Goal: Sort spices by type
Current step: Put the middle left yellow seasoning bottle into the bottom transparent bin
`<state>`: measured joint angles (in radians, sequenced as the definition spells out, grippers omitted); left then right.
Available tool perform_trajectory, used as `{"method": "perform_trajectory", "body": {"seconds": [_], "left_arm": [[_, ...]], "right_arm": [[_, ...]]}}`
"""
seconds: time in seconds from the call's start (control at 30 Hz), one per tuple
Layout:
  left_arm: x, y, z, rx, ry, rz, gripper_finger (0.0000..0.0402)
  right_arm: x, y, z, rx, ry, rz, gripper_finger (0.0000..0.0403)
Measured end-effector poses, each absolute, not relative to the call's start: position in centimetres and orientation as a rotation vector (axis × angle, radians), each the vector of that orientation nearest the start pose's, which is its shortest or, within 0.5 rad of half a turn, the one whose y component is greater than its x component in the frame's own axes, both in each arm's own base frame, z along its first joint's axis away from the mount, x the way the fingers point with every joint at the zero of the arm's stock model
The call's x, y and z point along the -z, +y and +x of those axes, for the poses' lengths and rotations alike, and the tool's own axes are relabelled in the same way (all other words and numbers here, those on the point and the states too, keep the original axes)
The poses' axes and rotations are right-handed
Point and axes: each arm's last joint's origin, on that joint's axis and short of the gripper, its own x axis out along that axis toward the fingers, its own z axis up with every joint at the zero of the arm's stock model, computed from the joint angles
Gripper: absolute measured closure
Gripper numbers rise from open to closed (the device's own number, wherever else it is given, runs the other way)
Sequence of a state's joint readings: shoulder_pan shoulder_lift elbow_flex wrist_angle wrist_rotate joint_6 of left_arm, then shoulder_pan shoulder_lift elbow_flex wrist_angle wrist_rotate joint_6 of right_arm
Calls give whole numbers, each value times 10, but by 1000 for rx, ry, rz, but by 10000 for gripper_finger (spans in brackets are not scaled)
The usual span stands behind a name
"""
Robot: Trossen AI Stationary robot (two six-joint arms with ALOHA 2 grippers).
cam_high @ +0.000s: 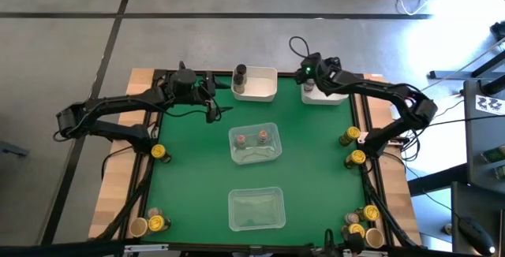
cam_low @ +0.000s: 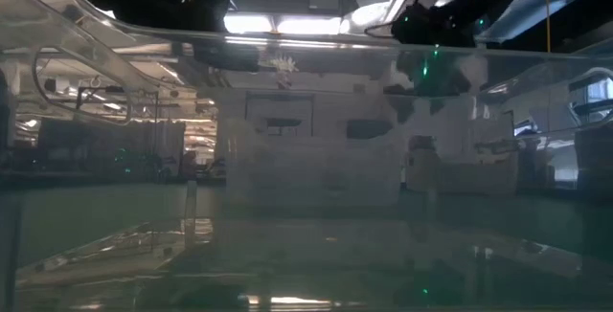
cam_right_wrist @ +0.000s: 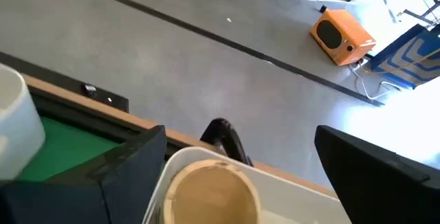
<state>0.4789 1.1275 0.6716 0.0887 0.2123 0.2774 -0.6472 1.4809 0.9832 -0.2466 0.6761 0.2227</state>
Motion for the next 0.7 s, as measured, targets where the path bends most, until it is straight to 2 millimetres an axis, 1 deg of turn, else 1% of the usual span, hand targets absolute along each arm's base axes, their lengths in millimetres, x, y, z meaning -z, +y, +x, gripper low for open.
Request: {"method": "perform_trajectory", "body": {"seconds": [0.1, 0.23, 0.47, 0.6, 0.7], "left_arm": [[-253, 104, 219, -200, 381, 165, 27], [-253, 100, 221, -179, 382, 188, 27], [-256, 91, 226, -133, 357, 238, 27], [-256, 86, 228, -134, 355, 219, 27], [-253, 80, 229, -179, 411, 169, 27]], "right_arm": [[-253, -195, 231, 1283, 611, 181, 31], [-267, -184, 235, 1143, 555, 171, 31], [-289, -159, 267, 732, 374, 21, 31], [-291, -143, 281, 525, 339, -71, 31], [-291, -131, 287, 395, 337, -149, 31]]}}
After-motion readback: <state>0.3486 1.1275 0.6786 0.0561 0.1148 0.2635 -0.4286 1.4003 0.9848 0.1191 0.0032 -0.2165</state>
